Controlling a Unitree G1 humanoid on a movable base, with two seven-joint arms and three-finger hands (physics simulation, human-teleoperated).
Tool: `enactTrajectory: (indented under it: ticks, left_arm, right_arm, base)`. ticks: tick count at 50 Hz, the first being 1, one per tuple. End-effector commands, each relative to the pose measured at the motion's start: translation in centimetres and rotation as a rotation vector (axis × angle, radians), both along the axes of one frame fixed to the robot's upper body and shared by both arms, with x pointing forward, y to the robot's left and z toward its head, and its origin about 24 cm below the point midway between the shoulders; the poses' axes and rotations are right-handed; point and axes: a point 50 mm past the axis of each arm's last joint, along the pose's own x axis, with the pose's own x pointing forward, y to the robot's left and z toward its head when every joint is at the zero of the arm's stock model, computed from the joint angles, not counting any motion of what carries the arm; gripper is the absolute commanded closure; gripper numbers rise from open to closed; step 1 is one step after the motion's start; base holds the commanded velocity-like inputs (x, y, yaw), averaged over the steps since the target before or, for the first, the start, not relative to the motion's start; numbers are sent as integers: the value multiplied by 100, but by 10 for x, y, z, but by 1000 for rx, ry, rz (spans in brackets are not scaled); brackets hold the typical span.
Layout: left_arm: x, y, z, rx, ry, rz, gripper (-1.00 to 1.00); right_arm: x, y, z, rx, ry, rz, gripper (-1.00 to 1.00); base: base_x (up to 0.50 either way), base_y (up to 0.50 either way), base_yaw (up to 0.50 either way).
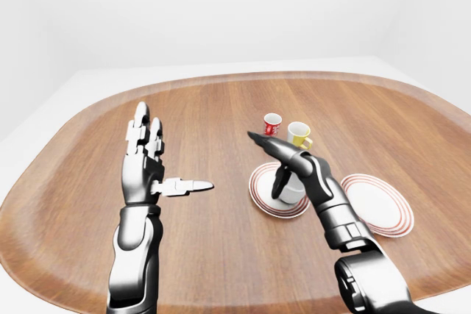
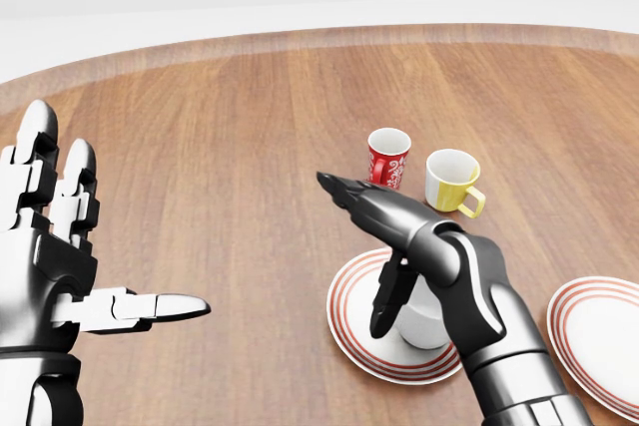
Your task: Put the white mug on the left plate.
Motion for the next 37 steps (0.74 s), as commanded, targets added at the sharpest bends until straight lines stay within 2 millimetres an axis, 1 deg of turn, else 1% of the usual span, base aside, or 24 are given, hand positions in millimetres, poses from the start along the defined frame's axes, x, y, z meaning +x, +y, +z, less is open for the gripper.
enactTrajectory:
  ticks: [1, 4, 7, 8, 10, 13, 15, 18, 22, 23, 25, 27, 28, 32, 35, 37]
  left_arm:
    - [0, 0, 1, -1, -3, 1, -100]
    - [0, 1, 2, -1, -8, 3, -100]
    - [0, 1, 2, -2, -10, 5, -100]
    - [0, 2, 3, -1, -15, 6, -100]
    - [0, 2, 4, -3, -16, 7, -100]
    - [0, 2, 3, -2, -14, 8, -100]
    - [0, 2, 3, -1, -14, 8, -100]
    - [0, 2, 4, -2, -18, 8, -100]
    - [-1, 2, 6, -2, -25, 7, -100]
    - [-1, 2, 6, -1, -27, 8, -100]
    - [-1, 2, 5, -1, -22, 9, -100]
    - [-2, 2, 6, 0, -27, 8, -100]
    - [-1, 2, 6, 0, -26, 8, -100]
    - [-2, 2, 7, -1, -31, 8, -100]
    - [-2, 1, 6, 0, -27, 7, -100]
    - [-2, 1, 6, 1, -27, 7, -100]
  right_arm:
    - [-20, 10, 38, 156, -35, 130, -100]
    - [-19, 8, 35, 171, -25, 119, -100]
    - [-17, 4, 35, 169, -64, 77, -100]
    - [-20, 3, 38, 216, -55, 49, -100]
    - [-20, 1, 39, 201, -86, 25, -100]
    - [-24, -1, 44, 277, -82, -27, -100]
    - [-28, 2, 48, 310, -94, -8, -100]
    - [-31, -1, 54, 370, -132, -16, -100]
    - [-41, -4, 44, 417, -108, -18, -100]
    - [-44, -9, 36, 433, -101, -57, -100]
    - [-47, -9, 38, 491, -110, -55, -100]
    - [-54, -13, 47, 589, -143, -52, -100]
    - [-56, -14, 48, 610, -149, -48, -100]
    - [-62, -19, 47, 667, -143, -41, -100]
    - [-68, -22, 37, 673, -118, -62, -100]
    - [-70, -23, 35, 678, -112, -67, -100]
  base:
    - [0, 0, 0]
    - [0, 0, 0]
    - [0, 0, 0]
    - [0, 0, 0]
    - [0, 0, 0]
    - [0, 0, 0]
    - [0, 0, 0]
    - [0, 0, 0]
    - [0, 0, 0]
    - [0, 0, 0]
    - [0, 0, 0]
    - [0, 0, 0]
    - [0, 0, 0]
    - [0, 0, 0]
    - [0, 0, 0]
    - [0, 0, 0]
